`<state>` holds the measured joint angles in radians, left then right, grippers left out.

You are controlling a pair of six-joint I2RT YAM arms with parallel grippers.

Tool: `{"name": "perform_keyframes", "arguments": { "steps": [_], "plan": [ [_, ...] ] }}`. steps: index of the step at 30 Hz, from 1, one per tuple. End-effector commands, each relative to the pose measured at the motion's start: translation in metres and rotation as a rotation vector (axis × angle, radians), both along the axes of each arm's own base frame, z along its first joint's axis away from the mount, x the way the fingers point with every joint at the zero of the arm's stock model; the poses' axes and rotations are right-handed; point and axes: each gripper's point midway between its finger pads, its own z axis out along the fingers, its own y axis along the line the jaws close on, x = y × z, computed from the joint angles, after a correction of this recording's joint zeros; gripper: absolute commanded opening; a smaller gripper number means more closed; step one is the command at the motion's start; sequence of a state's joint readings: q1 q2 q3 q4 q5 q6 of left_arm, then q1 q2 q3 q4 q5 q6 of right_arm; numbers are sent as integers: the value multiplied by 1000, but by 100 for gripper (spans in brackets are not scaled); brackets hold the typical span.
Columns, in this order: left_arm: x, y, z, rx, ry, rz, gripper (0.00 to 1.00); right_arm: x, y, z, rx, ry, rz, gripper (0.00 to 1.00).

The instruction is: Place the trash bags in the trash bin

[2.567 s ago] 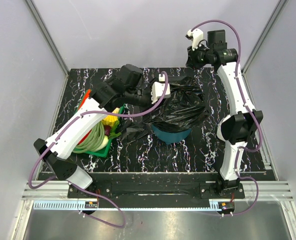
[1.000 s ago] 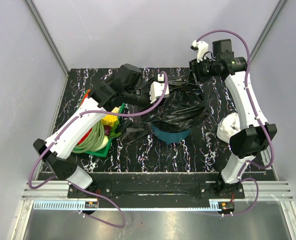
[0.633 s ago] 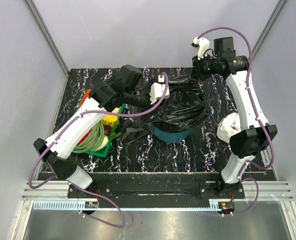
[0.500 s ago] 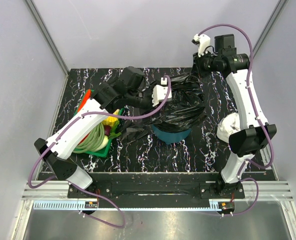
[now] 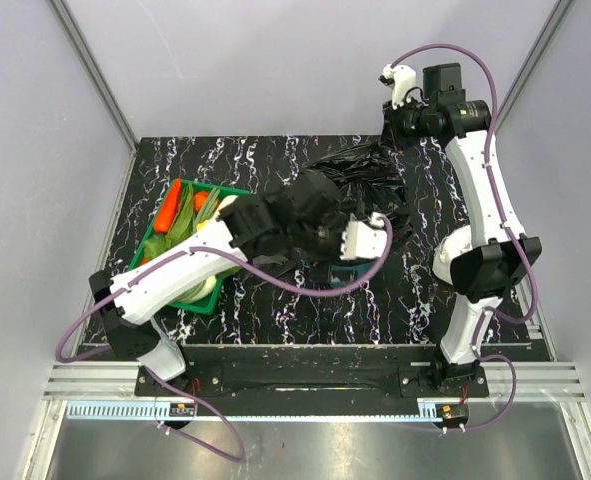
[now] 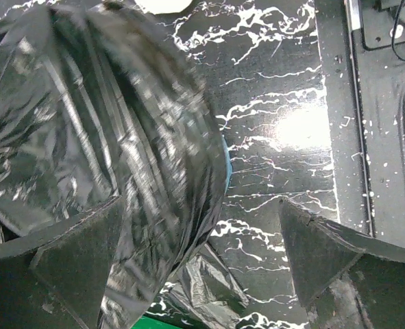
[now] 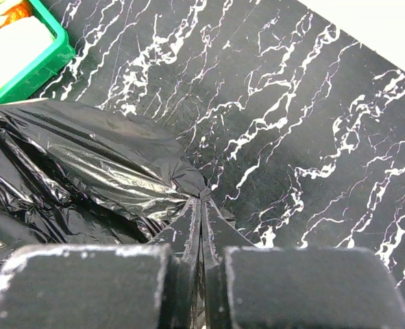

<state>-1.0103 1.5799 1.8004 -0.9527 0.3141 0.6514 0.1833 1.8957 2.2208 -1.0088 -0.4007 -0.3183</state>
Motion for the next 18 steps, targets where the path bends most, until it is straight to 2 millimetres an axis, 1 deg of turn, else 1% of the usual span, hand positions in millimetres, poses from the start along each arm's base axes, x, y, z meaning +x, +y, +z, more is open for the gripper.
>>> {"name": "perform_keyframes", "arguments": {
  "steps": [1, 3, 4, 10, 13, 16, 18],
  "plan": [
    [4, -12, 12, 43, -195, 25, 99, 7, 1, 13, -18, -44, -3, 3],
    [1, -20, 12, 59, -252, 24, 99, 9, 2, 13, -18, -40, -4, 3],
    [-4, -25, 11, 64, -271, 5, 99, 11, 2, 12, -18, -35, -6, 2],
    [-1, -45, -5, 150, -482, 28, 99, 13, 2, 2, -27, -6, -7, 3],
    [-1, -53, -6, 137, -511, 18, 99, 14, 2, -1, -29, 3, -7, 3],
    [1, -59, -12, 147, -536, 2, 99, 14, 3, -1, -29, 3, -6, 3],
    [7, -60, -16, 164, -577, 4, 95, 14, 3, 0, -25, 3, -5, 3]
  ]
}}
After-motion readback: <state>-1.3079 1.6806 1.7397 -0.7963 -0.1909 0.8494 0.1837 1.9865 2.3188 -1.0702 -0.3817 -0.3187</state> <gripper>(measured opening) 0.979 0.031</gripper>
